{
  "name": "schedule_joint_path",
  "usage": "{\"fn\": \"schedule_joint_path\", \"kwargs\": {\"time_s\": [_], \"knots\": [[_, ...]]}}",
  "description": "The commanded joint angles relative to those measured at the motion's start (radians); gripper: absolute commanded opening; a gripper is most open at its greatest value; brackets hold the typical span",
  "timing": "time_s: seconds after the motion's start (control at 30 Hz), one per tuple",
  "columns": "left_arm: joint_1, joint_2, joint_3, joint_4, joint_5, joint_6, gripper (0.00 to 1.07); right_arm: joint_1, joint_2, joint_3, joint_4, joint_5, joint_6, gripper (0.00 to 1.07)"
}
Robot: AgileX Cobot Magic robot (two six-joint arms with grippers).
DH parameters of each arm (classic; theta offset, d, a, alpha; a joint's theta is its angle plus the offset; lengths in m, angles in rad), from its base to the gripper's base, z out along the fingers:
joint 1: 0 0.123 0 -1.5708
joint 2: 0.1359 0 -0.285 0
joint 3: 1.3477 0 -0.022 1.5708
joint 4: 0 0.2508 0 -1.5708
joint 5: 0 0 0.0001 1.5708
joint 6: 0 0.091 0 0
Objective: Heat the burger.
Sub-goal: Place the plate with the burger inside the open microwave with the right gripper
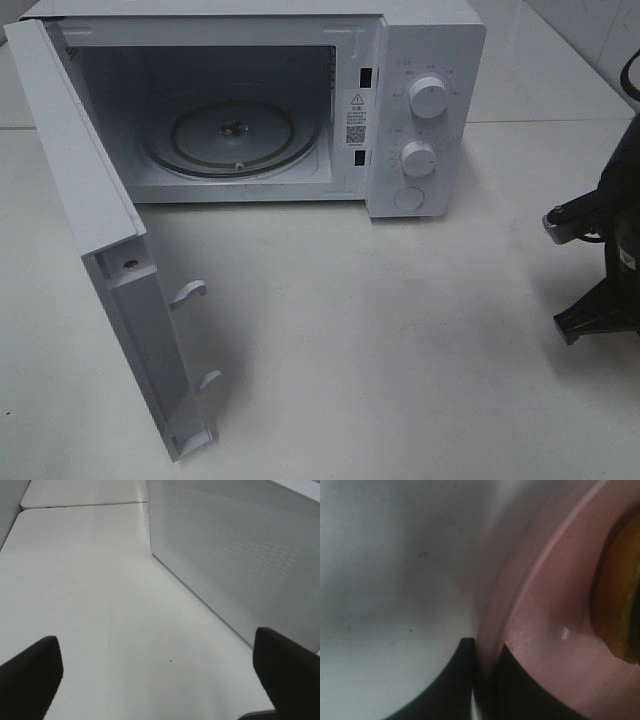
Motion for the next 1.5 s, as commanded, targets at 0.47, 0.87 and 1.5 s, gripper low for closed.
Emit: {"fn": "schedule_joint_path", "kwargs": {"time_s": [0.47, 0.87, 1.5], "knots": [[0.001, -0.024, 0.004, -0.001, -0.014, -0.003, 0.98, 0.143, -0.114, 0.005, -0.048, 0.142, -0.031, 0.0], [0.001, -0.024, 0.004, -0.001, -0.014, -0.003, 0.98, 0.288, -0.127, 0.005, -0.045, 0.207, -0.075, 0.0], [0.001, -0.024, 0.004, -0.001, -0.014, -0.003, 0.98, 0.51, -0.127, 0.005, -0.018, 0.259, -0.079, 0.0]]}}
